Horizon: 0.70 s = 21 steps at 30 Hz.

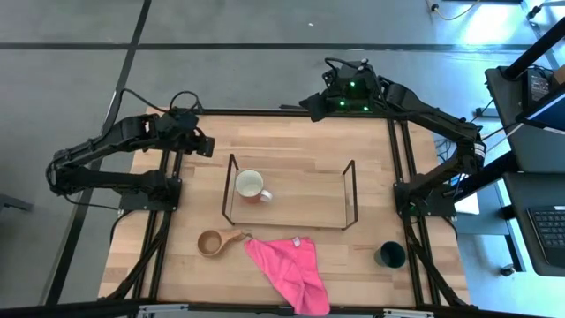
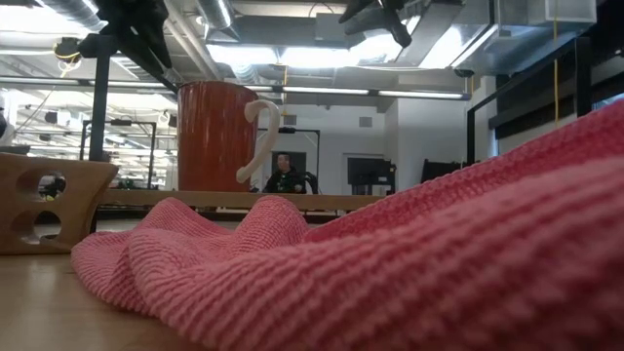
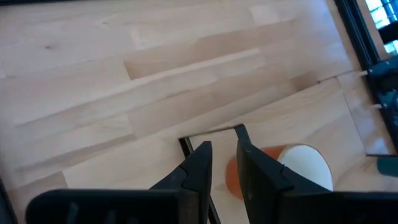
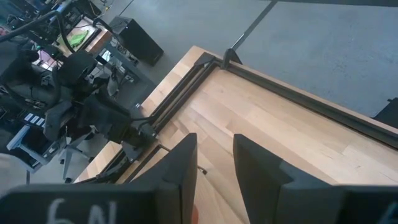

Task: Stack small to large cups/mugs on shelf
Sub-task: Adjust the orange mug on the shelf

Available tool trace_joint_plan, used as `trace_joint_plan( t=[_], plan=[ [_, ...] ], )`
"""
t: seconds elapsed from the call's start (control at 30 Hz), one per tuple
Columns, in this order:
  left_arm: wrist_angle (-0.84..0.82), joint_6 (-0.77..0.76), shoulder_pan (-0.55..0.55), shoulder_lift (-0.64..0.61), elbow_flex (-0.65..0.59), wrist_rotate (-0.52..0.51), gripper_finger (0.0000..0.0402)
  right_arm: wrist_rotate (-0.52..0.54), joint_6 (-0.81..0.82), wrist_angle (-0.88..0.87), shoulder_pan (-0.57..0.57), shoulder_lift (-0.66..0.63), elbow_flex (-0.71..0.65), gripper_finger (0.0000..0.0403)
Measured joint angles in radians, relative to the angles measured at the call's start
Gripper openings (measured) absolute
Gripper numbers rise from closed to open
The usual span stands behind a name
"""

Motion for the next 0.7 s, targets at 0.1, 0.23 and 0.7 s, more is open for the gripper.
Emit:
trace_joint_plan(
  t=[0.1,0.23,0.7],
  plan=[
    [0.0,-0.021,-0.002,0.0,0.0,0.042,0.0069,0.0,-0.002,0.0,0.0,0.0,0.0,0.0106],
    [0.0,-0.069,-0.032,0.0,0.0,0.064,0.0069,0.0,-0.002,0.0,0.0,0.0,0.0,0.0106],
    [-0.079,-0.169,-0.15,0.0,0.0,0.002,0.0069,0.017,0.076,0.007,0.0,0.0,0.0,0.0106]
  ],
)
